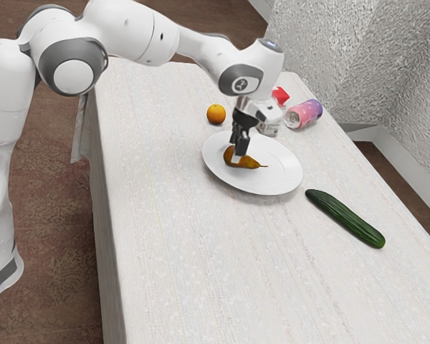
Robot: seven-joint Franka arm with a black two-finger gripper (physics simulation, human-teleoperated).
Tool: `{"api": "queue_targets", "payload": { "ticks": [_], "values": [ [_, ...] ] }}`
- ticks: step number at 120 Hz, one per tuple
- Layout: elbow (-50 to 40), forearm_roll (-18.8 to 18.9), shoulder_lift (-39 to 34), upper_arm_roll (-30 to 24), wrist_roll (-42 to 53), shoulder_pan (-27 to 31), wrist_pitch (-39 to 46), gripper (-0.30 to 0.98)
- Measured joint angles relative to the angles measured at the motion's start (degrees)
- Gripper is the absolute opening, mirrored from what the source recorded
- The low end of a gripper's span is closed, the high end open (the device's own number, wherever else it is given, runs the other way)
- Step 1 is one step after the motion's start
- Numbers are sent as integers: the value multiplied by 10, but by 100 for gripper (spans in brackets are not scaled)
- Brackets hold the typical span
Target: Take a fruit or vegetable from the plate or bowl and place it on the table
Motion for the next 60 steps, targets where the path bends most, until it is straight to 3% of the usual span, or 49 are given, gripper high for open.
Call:
{"api": "queue_targets", "payload": {
  "ticks": [60],
  "values": [
    [2, -6, 18, -4, -9, 0, 0, 66]
  ]
}}
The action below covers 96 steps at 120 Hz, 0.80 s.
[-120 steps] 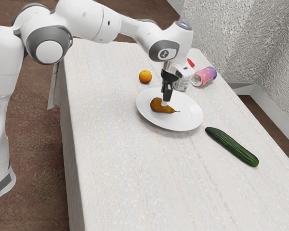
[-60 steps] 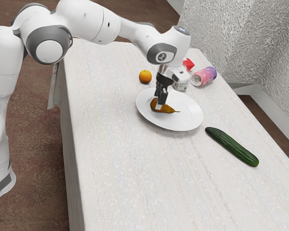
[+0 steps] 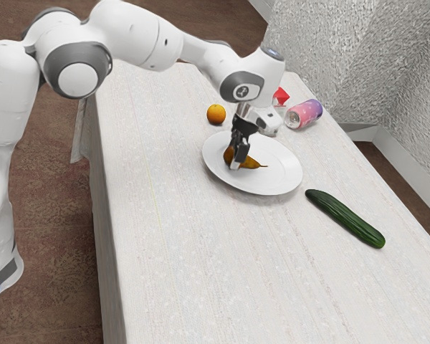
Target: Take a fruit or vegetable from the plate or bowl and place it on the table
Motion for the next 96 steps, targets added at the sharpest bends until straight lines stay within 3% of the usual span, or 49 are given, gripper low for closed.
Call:
{"api": "queue_targets", "payload": {
  "ticks": [32, 67, 96],
  "values": [
    [2, -9, 6, 1, -11, 2, 0, 32],
    [12, -3, -4, 2, -48, 0, -7, 28],
    [27, 4, -61, -15, -79, -3, -57, 29]
  ]
}}
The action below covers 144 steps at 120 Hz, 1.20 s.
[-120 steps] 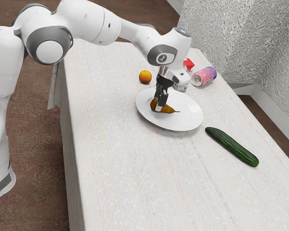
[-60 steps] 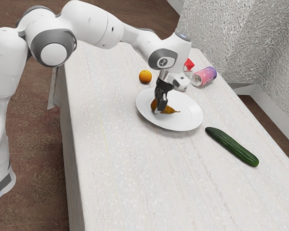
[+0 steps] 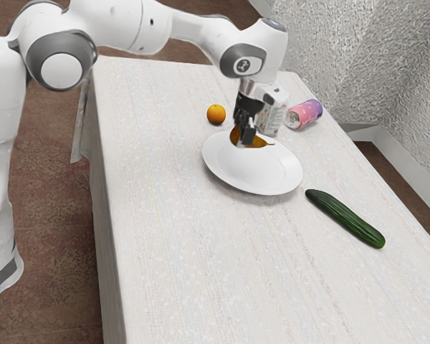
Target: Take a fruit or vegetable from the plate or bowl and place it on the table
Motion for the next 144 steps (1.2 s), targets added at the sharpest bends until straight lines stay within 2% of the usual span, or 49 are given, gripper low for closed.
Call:
{"api": "queue_targets", "payload": {
  "ticks": [33, 56, 78, 94, 118, 144],
  "values": [
    [10, 21, -16, -151, -49, -4, -41, 28],
    [11, 25, -2, -204, -87, -9, -39, 28],
    [11, 27, 39, -212, -119, -24, 1, 29],
    [24, 43, 77, -212, -137, -26, 37, 28],
    [27, 57, 82, -212, -157, -41, 66, 56],
    [34, 61, 81, -211, -171, -43, 74, 66]
  ]
}}
